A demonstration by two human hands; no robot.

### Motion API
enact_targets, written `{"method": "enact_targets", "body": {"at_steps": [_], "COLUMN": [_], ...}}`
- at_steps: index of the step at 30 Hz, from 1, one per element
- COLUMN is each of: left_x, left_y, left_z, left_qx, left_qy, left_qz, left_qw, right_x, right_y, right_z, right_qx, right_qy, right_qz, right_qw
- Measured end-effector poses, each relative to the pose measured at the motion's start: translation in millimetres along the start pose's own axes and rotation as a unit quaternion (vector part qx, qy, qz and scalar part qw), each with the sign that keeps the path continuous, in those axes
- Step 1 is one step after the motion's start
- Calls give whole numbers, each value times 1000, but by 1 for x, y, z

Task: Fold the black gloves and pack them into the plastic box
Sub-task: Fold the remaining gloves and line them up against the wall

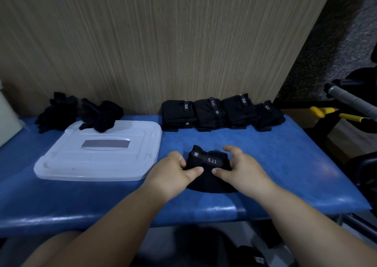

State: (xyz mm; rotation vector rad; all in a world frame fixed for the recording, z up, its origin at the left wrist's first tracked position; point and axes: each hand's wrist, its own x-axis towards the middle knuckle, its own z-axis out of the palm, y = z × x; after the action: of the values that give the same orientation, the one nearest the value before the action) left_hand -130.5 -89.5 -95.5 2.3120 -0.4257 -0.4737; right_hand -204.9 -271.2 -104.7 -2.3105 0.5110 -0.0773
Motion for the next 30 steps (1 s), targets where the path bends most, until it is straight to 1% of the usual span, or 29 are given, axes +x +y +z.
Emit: {"method": "enact_targets", "body": {"at_steps": [3, 5, 10, 13, 14, 15, 17, 18, 21, 24, 27, 30], "left_x": [1, 1, 3, 7, 8, 10, 13, 14, 18, 28, 39, 52], "left_y": [0, 4, 19, 28, 32, 36, 46, 51, 65, 78, 93, 108], "left_z": [2, 5, 8, 6, 5, 4, 4, 4, 6, 9, 13, 25], "left_qx": [-81, -152, -338, -378, -385, -392, -406, -413, -426, -445, -453, -457], "left_qy": [1, 7, 6, 2, -2, -8, -30, -47, -93, -100, -96, -69], "left_qz": [-19, -19, -25, -13, -8, -5, -1, 2, 12, 17, 25, 20], "left_qw": [997, 988, 941, 926, 923, 920, 913, 909, 900, 890, 886, 887], "right_x": [-1, -2, -5, -7, -8, -9, -12, -12, -9, -7, -3, 7], "right_y": [0, -1, -2, 0, 0, 0, -1, 0, 3, 5, 5, 7], "right_z": [-2, -2, -10, -22, -27, -32, -39, -42, -49, -55, -57, -56], "right_qx": [3, 14, 61, 67, 105, 172, 314, 360, 425, 472, 522, 552], "right_qy": [-1, -9, -52, -51, -59, -83, -144, -157, -178, -197, -157, -55], "right_qz": [5, 10, 28, 15, 10, 11, 18, 28, 62, 78, 79, 76], "right_qw": [1000, 1000, 996, 996, 993, 982, 938, 919, 885, 856, 834, 829]}}
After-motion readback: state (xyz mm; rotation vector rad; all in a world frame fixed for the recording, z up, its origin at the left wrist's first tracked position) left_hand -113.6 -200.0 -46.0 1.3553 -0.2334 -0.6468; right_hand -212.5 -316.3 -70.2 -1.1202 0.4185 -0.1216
